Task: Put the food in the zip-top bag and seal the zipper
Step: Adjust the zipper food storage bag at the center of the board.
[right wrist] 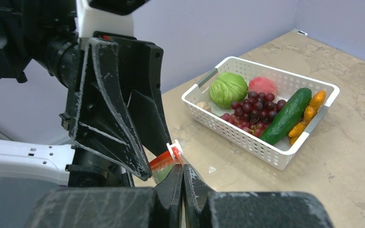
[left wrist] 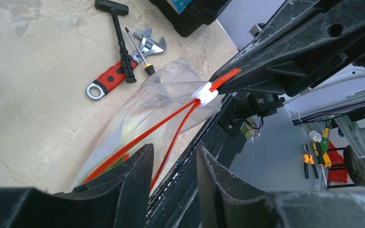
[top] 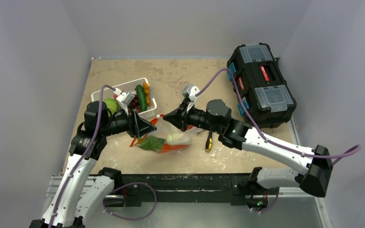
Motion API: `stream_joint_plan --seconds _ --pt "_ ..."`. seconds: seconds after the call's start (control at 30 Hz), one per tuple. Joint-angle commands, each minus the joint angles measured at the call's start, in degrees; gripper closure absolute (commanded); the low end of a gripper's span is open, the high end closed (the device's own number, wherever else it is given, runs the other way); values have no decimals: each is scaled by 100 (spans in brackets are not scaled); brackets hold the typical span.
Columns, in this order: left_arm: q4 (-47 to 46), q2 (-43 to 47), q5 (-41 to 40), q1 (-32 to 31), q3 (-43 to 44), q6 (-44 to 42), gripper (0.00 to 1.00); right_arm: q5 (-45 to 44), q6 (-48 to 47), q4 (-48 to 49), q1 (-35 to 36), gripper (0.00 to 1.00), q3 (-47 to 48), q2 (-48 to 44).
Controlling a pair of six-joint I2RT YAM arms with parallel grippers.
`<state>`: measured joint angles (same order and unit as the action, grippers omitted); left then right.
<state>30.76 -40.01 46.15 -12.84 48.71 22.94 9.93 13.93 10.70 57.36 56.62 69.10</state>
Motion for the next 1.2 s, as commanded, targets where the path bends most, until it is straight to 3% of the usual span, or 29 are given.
stream_joint_plan --seconds 0.0,0.17,0.2,0.27,0.33,0.43,0.5,0.6,0.73,0.93,1.07,1.17 --pt "-365 -92 194 -17 -134 108 63 105 43 208 11 100 332 -37" --pt "-481 -292 281 -17 -165 157 69 124 49 133 12 100 366 -81" --pt "-578 -323 350 -17 -187 185 73 148 34 98 13 100 386 -74" --pt "-759 -368 463 -16 -218 243 91 299 12 -54 12 100 443 -29" --pt "-801 -352 464 -17 -217 171 100 555 -85 -297 9 100 549 28" --pt "-763 -173 447 -17 -236 -98 100 529 -403 -873 3 100 756 104" --pt "-861 -23 525 -17 -324 -218 100 702 -651 -1235 -4 90 900 184" --pt "-895 87 752 -17 -367 -387 100 957 -911 -1509 -4 65 1062 330" --pt "-764 66 878 -17 -310 -545 100 1159 -926 -1350 -45 57 1103 438" --pt "-572 -7 1195 -16 -266 -834 100 1732 -914 -914 -201 68 1130 609" --pt "-423 -7 1207 -17 -272 -909 100 2204 -726 -569 -361 100 1031 561" --pt "-353 -26 1012 -17 -250 -732 100 2031 -709 -528 -375 100 862 395"
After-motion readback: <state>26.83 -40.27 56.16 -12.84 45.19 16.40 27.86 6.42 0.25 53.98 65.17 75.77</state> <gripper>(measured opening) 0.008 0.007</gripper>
